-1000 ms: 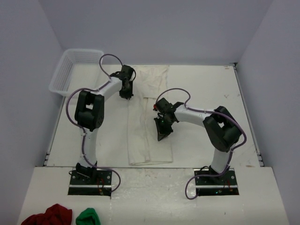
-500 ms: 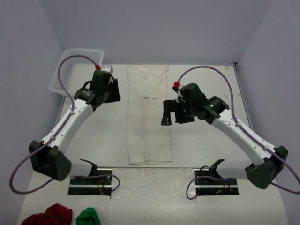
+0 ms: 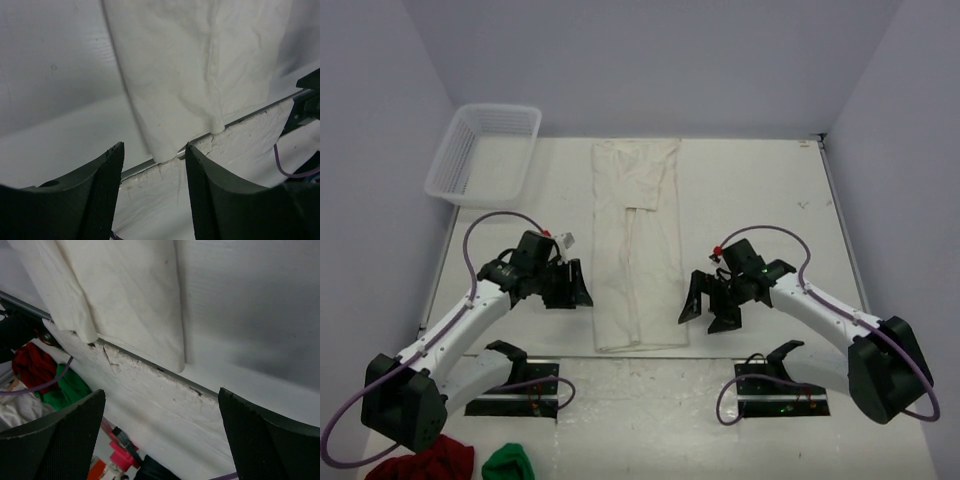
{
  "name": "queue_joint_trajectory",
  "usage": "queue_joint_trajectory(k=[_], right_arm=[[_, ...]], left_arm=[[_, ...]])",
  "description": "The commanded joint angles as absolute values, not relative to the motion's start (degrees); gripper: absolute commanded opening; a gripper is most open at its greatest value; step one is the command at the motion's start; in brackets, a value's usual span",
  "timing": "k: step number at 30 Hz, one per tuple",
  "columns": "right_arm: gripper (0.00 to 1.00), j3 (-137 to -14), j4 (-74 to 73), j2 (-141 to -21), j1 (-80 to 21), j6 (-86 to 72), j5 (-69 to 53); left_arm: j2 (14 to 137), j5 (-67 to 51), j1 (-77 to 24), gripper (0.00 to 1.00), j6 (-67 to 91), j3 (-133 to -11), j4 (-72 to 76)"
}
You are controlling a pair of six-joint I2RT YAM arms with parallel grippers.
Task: Fold and stack the t-shirts
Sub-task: Rotate the tshirt 90 degrees, then grab the bottom of the folded rectangular tshirt with both arms
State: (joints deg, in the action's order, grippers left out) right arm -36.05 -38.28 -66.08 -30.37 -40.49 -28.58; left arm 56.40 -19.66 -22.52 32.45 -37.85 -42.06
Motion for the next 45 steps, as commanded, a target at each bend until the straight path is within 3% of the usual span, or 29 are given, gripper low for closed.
queue_joint_trajectory(k=[1, 9, 14, 30, 37, 45], right_arm=[[0.93, -30.34, -25.16, -67.23, -28.66, -47.27, -37.69], [0.77, -24.61, -20.13, -67.32, -28.65, -50.18, -36.92], [0.72, -25.31, -20.39, -68.73, -28.57, -50.54, -34.90], [0.73, -24.08, -18.28, -70.14, -28.48, -53.09, -35.16], [0.73, -23.73, -18.19, -69.87, -28.48, -52.82, -35.25], [0.73, -23.99, -17.05, -71.63, -28.56, -52.91, -34.89]], left_arm=[[58.35, -29.60, -22.32, 0.54, 32.43, -33.93, -37.71], [64.42, -30.07, -22.50, 0.54, 33.13, -29.36, -34.28], [66.36, -29.18, -22.67, 0.53, 34.80, -28.22, -34.10], [65.39, -33.22, -25.75, 0.54, 40.16, -23.29, -30.42], [67.23, -37.70, -26.01, 0.56, 43.77, -22.07, -21.45], [73.12, -36.92, -28.39, 0.54, 42.98, -21.88, -20.91]])
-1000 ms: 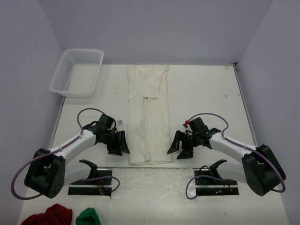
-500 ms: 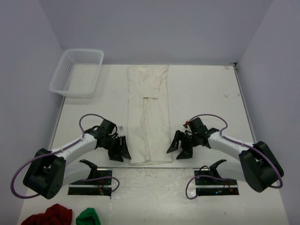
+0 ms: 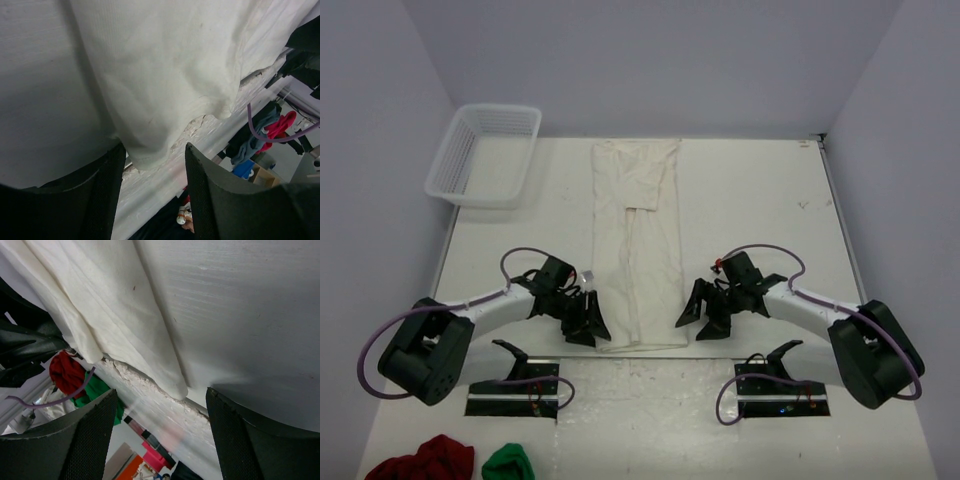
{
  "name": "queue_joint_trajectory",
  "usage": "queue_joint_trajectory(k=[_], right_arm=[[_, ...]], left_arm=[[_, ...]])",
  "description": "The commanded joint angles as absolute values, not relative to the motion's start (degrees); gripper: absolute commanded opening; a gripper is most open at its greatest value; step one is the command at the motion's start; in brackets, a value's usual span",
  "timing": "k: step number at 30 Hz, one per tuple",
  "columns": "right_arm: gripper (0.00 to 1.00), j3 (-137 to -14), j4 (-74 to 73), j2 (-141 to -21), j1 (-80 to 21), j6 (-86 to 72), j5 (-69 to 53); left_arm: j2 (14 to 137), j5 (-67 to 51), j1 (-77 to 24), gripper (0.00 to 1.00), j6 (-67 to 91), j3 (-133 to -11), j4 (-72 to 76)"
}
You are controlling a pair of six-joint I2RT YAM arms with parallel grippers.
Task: Fold and stack the t-shirts
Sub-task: Grab the bottom of the folded rectangular tshirt with both arms
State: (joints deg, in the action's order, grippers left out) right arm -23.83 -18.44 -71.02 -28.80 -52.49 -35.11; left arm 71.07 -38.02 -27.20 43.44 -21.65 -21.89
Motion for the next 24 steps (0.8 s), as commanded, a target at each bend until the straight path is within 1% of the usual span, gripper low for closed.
queue_joint_trajectory(k=[1, 5, 8, 12, 14, 15, 19, 21, 23, 24], right_arm=[[0.73, -23.99, -16.96, -71.72, -28.56, -53.00, -34.63], [0.73, -23.73, -16.61, -71.46, -28.56, -53.26, -34.54], [0.73, -23.55, -16.44, -71.63, -28.56, -53.26, -34.28], [0.73, -23.73, -16.35, -71.81, -28.56, -53.17, -34.36], [0.73, -23.73, -16.17, -72.16, -28.56, -53.17, -34.28], [0.73, -23.73, -16.17, -72.33, -28.48, -53.09, -34.36], [0.73, -23.82, -15.91, -72.95, -28.56, -52.74, -34.28], [0.73, -23.64, -15.73, -73.21, -28.56, -52.73, -34.45], [0.73, -23.38, -15.12, -73.30, -28.56, -52.65, -34.89], [0.72, -23.20, -14.94, -73.39, -28.56, -52.73, -34.98]], left_arm=[[73.56, -36.48, -28.65, 0.53, 42.80, -22.06, -21.61], [74.62, -35.42, -29.53, 0.52, 41.92, -21.80, -22.94], [75.58, -34.54, -29.53, 0.48, 41.49, -21.45, -23.38], [76.81, -33.58, -29.62, 0.38, 41.13, -21.88, -23.64], [76.99, -33.22, -29.62, 0.35, 40.96, -21.97, -23.64], [77.34, -32.87, -29.62, 0.30, 40.87, -22.15, -23.64], [78.48, -32.61, -29.62, 0.22, 40.61, -22.06, -23.12], [78.66, -32.61, -29.62, 0.16, 40.43, -22.15, -22.94], [78.66, -32.69, -29.62, 0.13, 40.25, -22.15, -22.76], [78.84, -32.70, -29.62, 0.10, 40.17, -22.24, -22.76]])
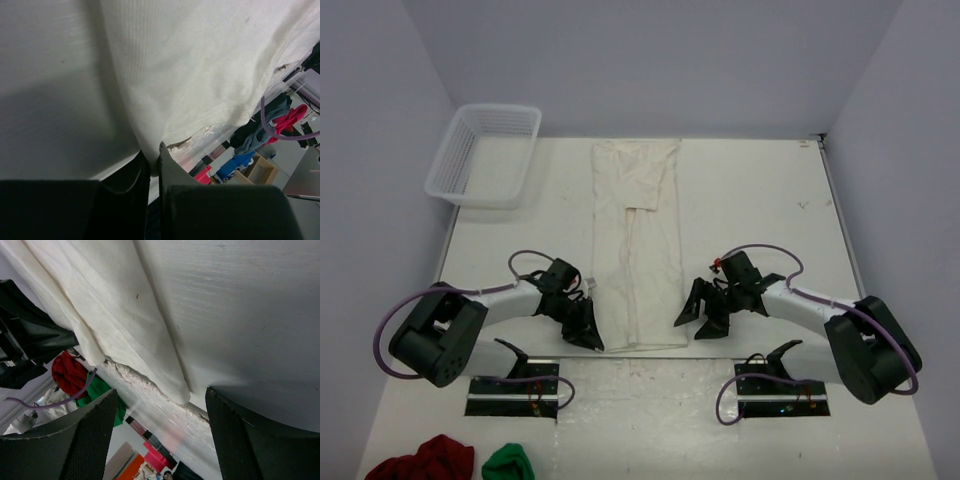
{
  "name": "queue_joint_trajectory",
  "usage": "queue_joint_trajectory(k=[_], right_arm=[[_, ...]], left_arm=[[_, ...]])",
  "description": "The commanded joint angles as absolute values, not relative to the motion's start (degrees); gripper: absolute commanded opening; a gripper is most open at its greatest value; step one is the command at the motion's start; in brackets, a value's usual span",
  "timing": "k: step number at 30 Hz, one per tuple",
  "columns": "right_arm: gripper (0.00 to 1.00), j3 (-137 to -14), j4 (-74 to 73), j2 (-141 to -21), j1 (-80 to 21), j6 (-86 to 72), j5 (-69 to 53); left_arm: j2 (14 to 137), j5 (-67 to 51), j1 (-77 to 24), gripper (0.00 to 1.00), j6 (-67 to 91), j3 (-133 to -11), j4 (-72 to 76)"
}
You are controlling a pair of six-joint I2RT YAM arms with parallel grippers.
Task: Fold and stack the t-shirts
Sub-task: Grab the bottom of the folded rectangular tshirt with both arms
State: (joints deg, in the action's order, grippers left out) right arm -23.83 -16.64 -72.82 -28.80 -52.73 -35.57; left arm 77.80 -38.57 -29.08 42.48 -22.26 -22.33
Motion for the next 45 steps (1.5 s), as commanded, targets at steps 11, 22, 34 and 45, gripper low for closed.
queue_joint_trajectory(k=[11, 22, 34, 45], right_arm=[[0.49, -21.27, -13.54, -74.27, -28.56, -53.26, -35.07], [0.41, -19.42, -9.93, -76.90, -29.35, -54.49, -36.30], [0.31, -19.34, -8.35, -79.10, -30.15, -55.02, -37.00], [0.04, -19.42, -12.12, -75.15, -30.76, -55.28, -34.11]], left_arm=[[78.75, -33.05, -29.62, 0.00, 39.81, -22.76, -22.59], [78.66, -33.40, -29.62, 0.00, 39.99, -22.94, -22.76], [78.75, -33.49, -29.62, 0.00, 39.81, -23.29, -22.94], [78.58, -33.05, -29.62, 0.00, 39.38, -23.03, -23.99]])
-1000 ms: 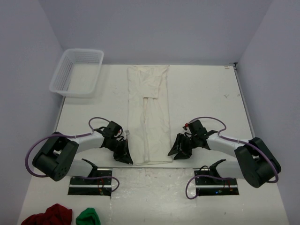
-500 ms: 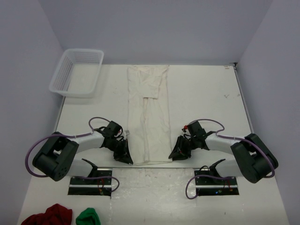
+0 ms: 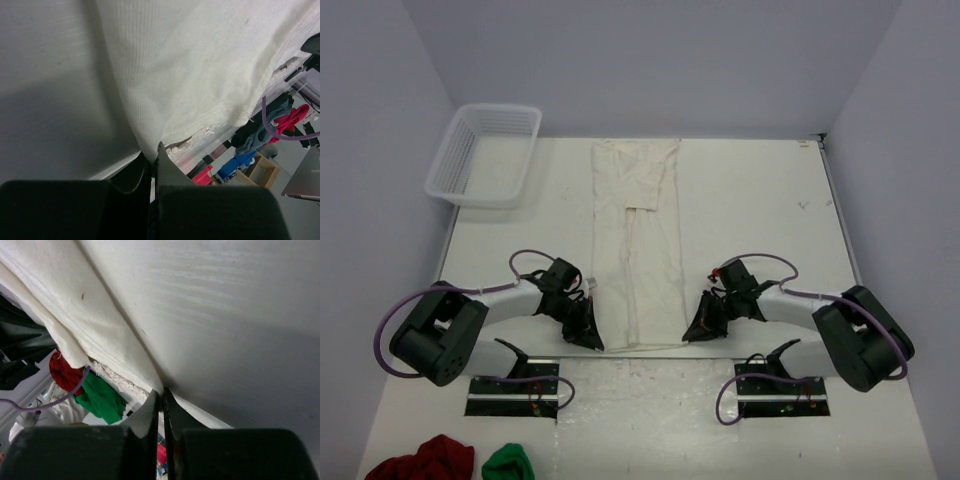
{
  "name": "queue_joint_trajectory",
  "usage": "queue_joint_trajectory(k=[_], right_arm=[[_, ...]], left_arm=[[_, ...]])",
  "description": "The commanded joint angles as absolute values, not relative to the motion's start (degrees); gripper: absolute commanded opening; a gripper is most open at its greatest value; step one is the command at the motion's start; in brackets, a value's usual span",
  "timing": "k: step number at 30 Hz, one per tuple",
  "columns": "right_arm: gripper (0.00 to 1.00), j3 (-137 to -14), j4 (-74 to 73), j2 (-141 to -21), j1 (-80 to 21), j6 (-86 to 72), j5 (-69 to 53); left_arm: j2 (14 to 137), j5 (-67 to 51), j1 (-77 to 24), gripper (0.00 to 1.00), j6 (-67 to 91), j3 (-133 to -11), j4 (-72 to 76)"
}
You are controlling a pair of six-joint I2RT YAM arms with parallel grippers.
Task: Fold and stack the t-shirts
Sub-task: Grab the bottom of the folded rectangular tshirt with both arms
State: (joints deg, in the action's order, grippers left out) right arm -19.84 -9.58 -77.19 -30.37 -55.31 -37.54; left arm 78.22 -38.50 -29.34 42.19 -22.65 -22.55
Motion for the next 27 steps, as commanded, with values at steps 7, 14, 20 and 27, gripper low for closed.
queue_joint_trajectory(k=[7, 14, 20, 27], right_arm=[[0.00, -22.23, -20.21, -69.00, -30.67, -52.91, -29.19], [0.00, -23.47, -20.92, -71.45, -30.76, -50.54, -30.23], [0.00, -24.69, -23.63, -70.49, -30.76, -49.14, -30.93], [0.00, -29.87, -32.33, -66.01, -30.76, -44.48, -28.74]], left_arm=[[73.48, -30.67, -29.62, 0.00, 40.43, -23.20, -27.95], [73.13, -30.67, -29.62, 0.00, 40.34, -23.29, -28.13], [71.90, -32.69, -29.62, 0.00, 40.17, -23.03, -28.83], [66.10, -29.10, -29.62, 0.00, 39.37, -31.53, -38.49]])
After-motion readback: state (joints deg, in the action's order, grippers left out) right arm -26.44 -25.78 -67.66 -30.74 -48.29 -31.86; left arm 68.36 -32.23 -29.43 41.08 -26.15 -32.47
